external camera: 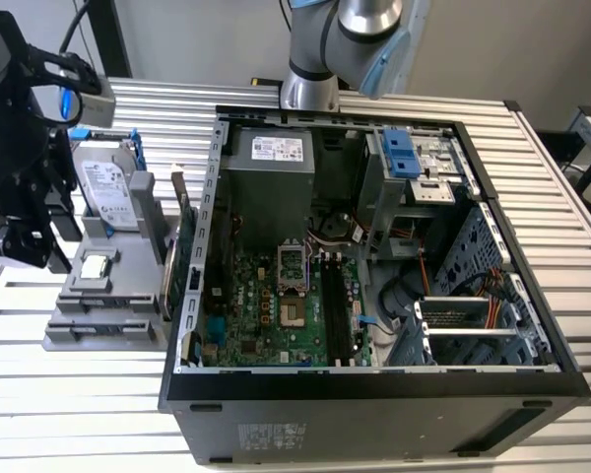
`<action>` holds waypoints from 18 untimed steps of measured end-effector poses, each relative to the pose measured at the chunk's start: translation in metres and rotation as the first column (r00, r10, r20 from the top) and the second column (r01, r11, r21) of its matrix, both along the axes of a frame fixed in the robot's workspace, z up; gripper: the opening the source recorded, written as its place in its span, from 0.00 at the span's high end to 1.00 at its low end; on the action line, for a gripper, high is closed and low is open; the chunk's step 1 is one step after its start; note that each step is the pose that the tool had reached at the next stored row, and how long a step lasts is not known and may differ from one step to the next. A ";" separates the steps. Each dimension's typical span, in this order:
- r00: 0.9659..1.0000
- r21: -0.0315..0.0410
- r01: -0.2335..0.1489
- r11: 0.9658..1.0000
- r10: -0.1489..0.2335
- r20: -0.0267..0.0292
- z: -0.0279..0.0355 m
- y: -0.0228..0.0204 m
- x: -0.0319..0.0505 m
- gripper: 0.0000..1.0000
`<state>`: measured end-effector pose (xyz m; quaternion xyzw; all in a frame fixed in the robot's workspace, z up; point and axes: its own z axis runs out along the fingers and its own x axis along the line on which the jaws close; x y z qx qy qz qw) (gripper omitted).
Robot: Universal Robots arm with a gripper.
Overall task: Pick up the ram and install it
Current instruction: 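Pick up the ram and move it above insertion slot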
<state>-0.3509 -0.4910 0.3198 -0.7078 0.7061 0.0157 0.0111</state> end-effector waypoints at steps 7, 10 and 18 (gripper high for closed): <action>1.000 -0.003 0.004 1.000 -0.004 0.000 -0.0080 0.0000 0.0000 0.00; 1.000 -0.005 0.006 1.000 -0.006 0.000 -0.0191 0.0000 0.0000 0.00; 0.999 -0.009 0.032 0.999 -0.032 0.000 -0.0319 0.0000 -0.0003 0.00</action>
